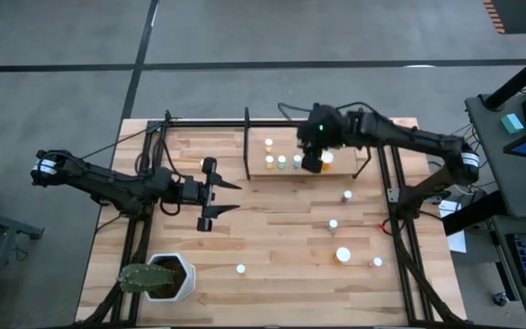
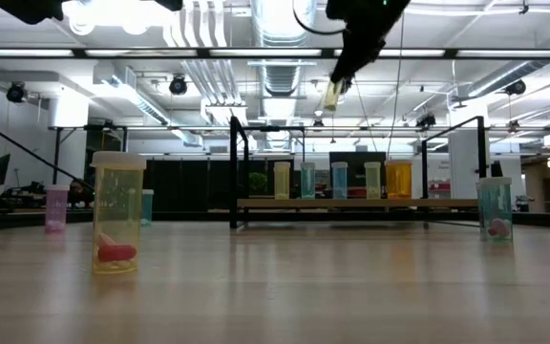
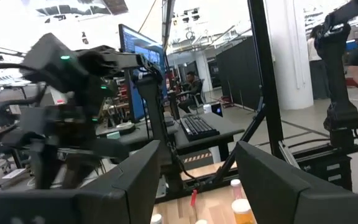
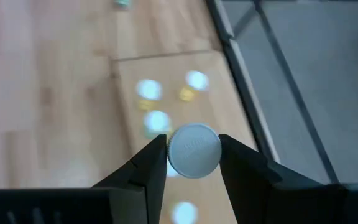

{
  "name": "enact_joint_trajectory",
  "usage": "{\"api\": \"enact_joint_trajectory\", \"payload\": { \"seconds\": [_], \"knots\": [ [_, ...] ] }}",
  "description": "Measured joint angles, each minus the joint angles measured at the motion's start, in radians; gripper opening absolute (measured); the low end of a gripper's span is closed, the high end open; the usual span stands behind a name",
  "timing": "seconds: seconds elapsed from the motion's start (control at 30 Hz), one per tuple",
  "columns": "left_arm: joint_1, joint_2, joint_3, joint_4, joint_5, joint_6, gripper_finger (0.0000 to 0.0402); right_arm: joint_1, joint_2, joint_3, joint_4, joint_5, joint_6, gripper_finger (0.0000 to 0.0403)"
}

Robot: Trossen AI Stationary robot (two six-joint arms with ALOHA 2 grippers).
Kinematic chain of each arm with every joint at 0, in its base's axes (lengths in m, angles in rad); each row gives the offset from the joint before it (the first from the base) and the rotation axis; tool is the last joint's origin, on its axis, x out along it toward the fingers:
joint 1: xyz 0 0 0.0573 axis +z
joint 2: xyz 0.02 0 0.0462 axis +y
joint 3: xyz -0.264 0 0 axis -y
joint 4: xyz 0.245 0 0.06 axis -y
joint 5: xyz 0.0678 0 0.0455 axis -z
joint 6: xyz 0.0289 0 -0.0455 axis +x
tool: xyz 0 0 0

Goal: Pick and place medicine bottles onto shelf by color
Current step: Put the yellow pill bottle on the shelf aligned with the other yellow pill bottle

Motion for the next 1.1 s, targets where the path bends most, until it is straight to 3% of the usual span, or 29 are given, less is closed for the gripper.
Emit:
{"api": "enact_joint_trajectory", "payload": {
  "seconds": [0.3, 0.63, 1.1],
  "knots": [
    [0.000, -0.001, -0.011, -0.001, 0.000, 0.019, 0.0192, -0.174, 0.000, -0.100, 0.030, -0.003, 0.100, 0.0132],
    [0.002, -0.001, -0.011, 0.000, -0.003, 0.063, 0.0192, -0.258, 0.007, -0.291, 0.198, -0.003, 0.159, 0.0132],
    [0.002, 0.000, -0.011, 0.000, -0.006, 0.079, 0.0192, -0.261, 0.135, -0.254, 0.181, 0.001, 0.159, 0.0132]
  ]
}}
